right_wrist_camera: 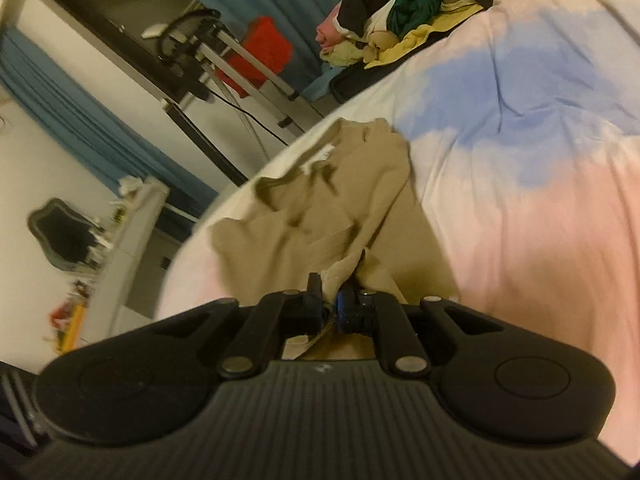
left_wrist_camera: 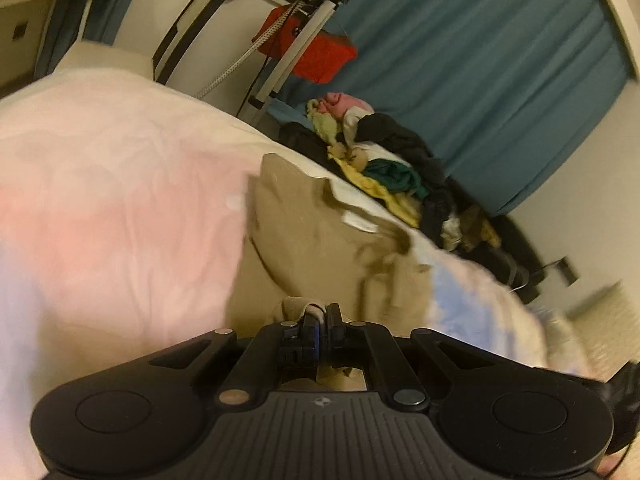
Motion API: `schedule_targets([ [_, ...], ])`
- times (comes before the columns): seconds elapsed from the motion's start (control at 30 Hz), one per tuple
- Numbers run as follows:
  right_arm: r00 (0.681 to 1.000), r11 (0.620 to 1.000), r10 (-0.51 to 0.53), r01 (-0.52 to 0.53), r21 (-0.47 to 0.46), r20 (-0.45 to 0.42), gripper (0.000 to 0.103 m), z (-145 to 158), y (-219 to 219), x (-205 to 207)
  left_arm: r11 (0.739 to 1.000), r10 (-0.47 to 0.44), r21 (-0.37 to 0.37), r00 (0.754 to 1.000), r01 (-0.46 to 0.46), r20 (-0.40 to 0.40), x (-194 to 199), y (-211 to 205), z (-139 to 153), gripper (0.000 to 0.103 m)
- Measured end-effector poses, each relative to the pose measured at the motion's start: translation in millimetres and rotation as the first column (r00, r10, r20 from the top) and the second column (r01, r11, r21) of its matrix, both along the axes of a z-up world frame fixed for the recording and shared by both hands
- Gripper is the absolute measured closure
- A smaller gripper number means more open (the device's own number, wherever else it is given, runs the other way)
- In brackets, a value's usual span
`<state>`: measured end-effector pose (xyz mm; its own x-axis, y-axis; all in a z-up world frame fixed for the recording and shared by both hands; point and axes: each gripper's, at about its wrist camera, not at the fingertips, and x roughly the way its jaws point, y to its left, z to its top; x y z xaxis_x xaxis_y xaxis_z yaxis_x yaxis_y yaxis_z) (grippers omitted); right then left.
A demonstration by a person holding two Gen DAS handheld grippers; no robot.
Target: Fold clothes
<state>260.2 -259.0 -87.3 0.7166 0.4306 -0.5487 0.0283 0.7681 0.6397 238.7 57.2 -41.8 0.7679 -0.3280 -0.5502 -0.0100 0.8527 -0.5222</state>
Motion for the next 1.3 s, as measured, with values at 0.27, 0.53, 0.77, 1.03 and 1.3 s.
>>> schedule_targets([
  [0.27,0.997,0.974,0.07,-0.06,-0.217,0.038,0.092,-45,22,20,0.973,-0.053,0.225,0.999,0.054,-0.009,20,-18,-52,0.096],
  [0.53,0.989,0.947,0.085,-0.042,-0.318,0.123,0.024,-10,34,-18,0.95,-0.064,0.31,0.996,0.044,0.056,-29,-27,-17,0.046],
  [0.77,0.963,0.908,0.147,-0.04,-0.417,0.226,0.02,37,54,-94,0.925,-0.071,0.38,0.979,-0.008,0.193,-122,-39,40,0.003],
  [1.03,0.944,0.903,0.129,0.015,-0.429,0.303,0.02,58,54,-180,0.914,-0.092,0.405,0.961,-0.021,0.26,-216,-49,62,0.0],
  [1.3,0.983,0.976,-0.02,0.058,-0.211,0.182,0.02,34,22,-192,0.984,-0.057,0.17,0.997,0.048,0.051,-219,-34,20,0.001],
])
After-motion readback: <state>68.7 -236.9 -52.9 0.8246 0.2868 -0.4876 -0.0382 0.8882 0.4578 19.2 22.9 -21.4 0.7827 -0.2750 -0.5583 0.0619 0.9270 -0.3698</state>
